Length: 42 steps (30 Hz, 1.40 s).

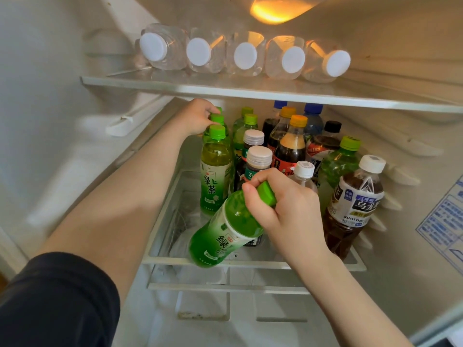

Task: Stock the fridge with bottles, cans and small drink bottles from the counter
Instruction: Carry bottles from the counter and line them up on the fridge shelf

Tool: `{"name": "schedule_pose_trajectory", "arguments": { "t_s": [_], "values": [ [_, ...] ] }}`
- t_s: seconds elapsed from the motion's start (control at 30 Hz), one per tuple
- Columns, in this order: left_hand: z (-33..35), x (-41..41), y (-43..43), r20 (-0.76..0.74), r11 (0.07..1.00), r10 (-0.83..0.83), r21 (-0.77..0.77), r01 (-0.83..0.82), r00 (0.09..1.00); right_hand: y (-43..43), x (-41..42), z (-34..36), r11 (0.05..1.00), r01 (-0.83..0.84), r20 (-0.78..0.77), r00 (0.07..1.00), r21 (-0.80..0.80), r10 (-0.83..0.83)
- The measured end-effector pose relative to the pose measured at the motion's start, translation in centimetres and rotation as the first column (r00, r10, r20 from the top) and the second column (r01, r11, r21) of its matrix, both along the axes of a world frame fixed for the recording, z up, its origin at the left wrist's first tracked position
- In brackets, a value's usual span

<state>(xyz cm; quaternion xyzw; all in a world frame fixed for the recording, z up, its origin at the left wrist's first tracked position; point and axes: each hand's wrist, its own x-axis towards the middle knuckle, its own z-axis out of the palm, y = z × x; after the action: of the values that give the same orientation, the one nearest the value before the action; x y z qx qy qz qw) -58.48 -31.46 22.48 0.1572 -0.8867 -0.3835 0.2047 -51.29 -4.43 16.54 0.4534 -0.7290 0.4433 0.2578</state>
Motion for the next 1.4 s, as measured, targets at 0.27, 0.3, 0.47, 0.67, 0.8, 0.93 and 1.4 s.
{"name": "schedule_pose_trajectory", "arguments": {
  "t_s": [0.27,0.3,0.47,0.67,0.8,0.93,1.4],
  "values": [
    [-0.2,0.1,-0.1,-0.004,0.968,0.073,-0.24,-0.072,0.997,0.1,-0.3,0.1,1.0,0.013,-0.003,1.0,-0.001,-0.014],
    [-0.2,0.1,-0.1,-0.009,0.963,0.074,-0.259,-0.074,0.997,0.1,-0.3,0.1,1.0,0.015,-0.005,1.0,0.001,-0.015],
    [-0.3,0.2,-0.1,-0.021,0.961,0.055,-0.272,-0.058,0.998,0.0,-0.2,0.2,1.0,0.017,-0.026,1.0,0.017,-0.017],
    [-0.4,0.7,-0.1,-0.059,0.946,0.087,-0.308,-0.101,0.994,-0.2,0.0,0.3,1.0,0.019,-0.039,0.999,0.014,-0.018],
    [-0.1,0.9,0.2,-0.056,0.964,0.086,-0.246,-0.097,0.995,-0.5,0.1,0.3,1.0,0.03,-0.056,0.998,0.003,-0.03],
    [-0.3,1.2,0.7,-0.042,0.992,0.051,-0.117,-0.056,0.998,-0.5,0.4,0.4,1.0,0.004,-0.038,0.999,0.01,-0.004],
    [-4.1,6.8,3.8,-0.139,0.998,-0.052,-0.03,0.049,0.989,-0.9,0.3,0.4,1.0,-0.015,-0.003,1.0,-0.005,0.015]
  ]
}}
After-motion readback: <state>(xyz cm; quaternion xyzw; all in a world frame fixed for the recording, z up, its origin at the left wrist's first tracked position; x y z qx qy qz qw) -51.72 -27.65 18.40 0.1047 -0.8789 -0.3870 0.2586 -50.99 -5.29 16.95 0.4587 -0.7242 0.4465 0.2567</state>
